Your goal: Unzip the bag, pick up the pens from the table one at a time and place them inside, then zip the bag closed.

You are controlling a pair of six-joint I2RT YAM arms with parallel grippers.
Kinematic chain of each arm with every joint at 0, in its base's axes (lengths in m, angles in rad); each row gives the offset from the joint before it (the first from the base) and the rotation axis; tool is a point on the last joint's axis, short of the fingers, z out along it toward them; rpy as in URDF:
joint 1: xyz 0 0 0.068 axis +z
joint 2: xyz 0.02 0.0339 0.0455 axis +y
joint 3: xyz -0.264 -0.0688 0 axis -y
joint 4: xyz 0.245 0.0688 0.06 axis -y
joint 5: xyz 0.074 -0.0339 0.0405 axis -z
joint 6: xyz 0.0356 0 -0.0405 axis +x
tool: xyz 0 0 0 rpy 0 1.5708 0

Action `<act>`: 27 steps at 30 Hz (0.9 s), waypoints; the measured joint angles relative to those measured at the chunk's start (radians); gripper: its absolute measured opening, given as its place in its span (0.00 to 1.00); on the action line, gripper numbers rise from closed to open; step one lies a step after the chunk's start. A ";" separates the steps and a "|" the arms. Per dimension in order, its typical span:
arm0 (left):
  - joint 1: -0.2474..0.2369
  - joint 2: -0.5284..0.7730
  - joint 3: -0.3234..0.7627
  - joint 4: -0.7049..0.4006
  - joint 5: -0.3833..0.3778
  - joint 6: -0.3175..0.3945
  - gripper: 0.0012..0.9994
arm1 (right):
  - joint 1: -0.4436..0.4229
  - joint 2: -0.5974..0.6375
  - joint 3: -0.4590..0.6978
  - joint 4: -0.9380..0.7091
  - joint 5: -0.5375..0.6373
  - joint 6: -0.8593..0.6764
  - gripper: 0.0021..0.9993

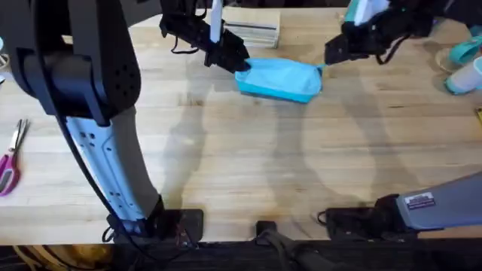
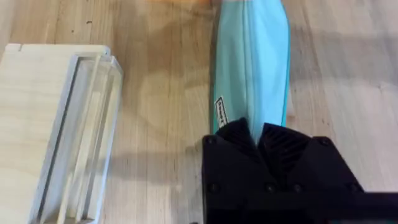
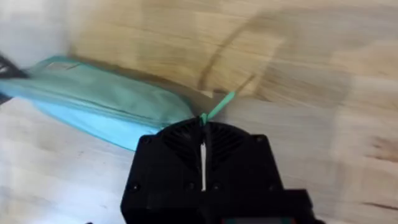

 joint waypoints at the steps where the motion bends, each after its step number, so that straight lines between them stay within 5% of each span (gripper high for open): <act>1: 0.001 0.000 0.000 -0.003 0.001 0.000 0.04 | -0.021 0.000 0.000 -0.005 -0.001 0.008 0.03; 9: 0.000 0.000 0.000 -0.017 0.007 0.000 0.04 | -0.073 0.000 -0.019 -0.011 -0.008 0.063 0.03; 17: -0.001 0.000 0.000 -0.021 0.005 0.000 0.04 | -0.079 -0.002 -0.338 0.280 -0.019 0.255 0.03; 22: -0.001 0.000 0.000 -0.020 0.004 0.000 0.04 | -0.084 -0.015 -0.360 0.325 -0.030 0.315 0.03; 23: -0.001 0.000 0.000 -0.020 0.003 0.000 0.04 | -0.084 -0.015 -0.360 0.327 -0.030 0.319 0.06; 27: 0.005 0.000 0.000 -0.020 -0.004 0.000 0.04 | -0.090 -0.029 -0.345 0.317 -0.002 0.310 0.45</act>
